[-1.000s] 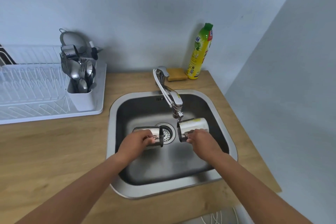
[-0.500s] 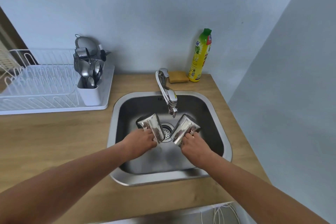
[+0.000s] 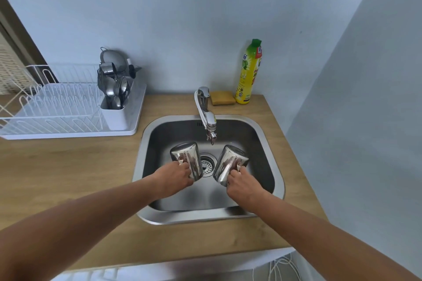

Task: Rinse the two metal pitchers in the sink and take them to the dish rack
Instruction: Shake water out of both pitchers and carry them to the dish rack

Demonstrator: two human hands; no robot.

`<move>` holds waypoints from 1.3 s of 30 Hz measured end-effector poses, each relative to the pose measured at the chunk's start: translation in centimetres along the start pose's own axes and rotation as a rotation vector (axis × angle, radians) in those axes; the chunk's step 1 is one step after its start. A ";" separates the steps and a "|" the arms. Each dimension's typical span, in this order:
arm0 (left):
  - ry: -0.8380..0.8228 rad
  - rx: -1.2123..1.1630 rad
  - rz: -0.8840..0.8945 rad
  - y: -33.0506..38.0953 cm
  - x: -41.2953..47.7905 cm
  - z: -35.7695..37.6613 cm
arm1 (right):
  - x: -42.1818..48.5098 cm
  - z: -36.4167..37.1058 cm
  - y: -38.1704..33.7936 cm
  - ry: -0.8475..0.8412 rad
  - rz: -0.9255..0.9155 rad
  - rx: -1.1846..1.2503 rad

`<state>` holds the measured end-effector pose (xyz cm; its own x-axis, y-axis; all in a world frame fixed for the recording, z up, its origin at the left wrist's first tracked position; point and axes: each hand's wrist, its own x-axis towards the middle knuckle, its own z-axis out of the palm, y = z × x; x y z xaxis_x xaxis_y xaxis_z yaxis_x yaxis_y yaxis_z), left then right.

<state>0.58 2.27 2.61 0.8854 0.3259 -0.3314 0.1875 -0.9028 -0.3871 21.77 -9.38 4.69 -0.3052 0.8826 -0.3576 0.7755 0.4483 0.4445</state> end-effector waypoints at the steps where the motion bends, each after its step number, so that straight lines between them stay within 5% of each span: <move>1: 0.000 -0.026 -0.018 0.0 0.0 -0.1 | -0.1 0.1 0.1 0.013 0.004 0.031; 5: 0.098 -0.323 -0.238 0.4 -0.2 -0.1 | -0.4 0.8 1.2 0.135 0.179 0.526; 10: 0.463 -1.268 -0.847 1.2 -0.8 -0.5 | -1.5 1.4 1.7 0.295 0.716 1.681; 14: 0.564 -1.900 -1.019 2.6 -1.3 -0.7 | -3.0 2.3 1.0 0.328 0.807 2.194; 17: 0.604 -2.051 -1.016 3.9 -2.0 -1.0 | -3.7 2.1 -0.1 0.351 0.774 2.304; 29: 0.868 -1.974 -0.917 3.0 -9.7 -4.7 | -4.5 -4.3 -2.5 0.426 0.479 2.281; 39: 0.995 -1.567 -0.901 -7.1 -20.1 -6.4 | 0.9 -16.4 -2.7 0.570 0.279 2.131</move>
<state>-15.80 0.28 17.54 0.1333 0.9749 0.1782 0.2551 -0.2075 0.9444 10.35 -7.45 16.63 0.1122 0.9902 -0.0826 -0.0301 -0.0797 -0.9964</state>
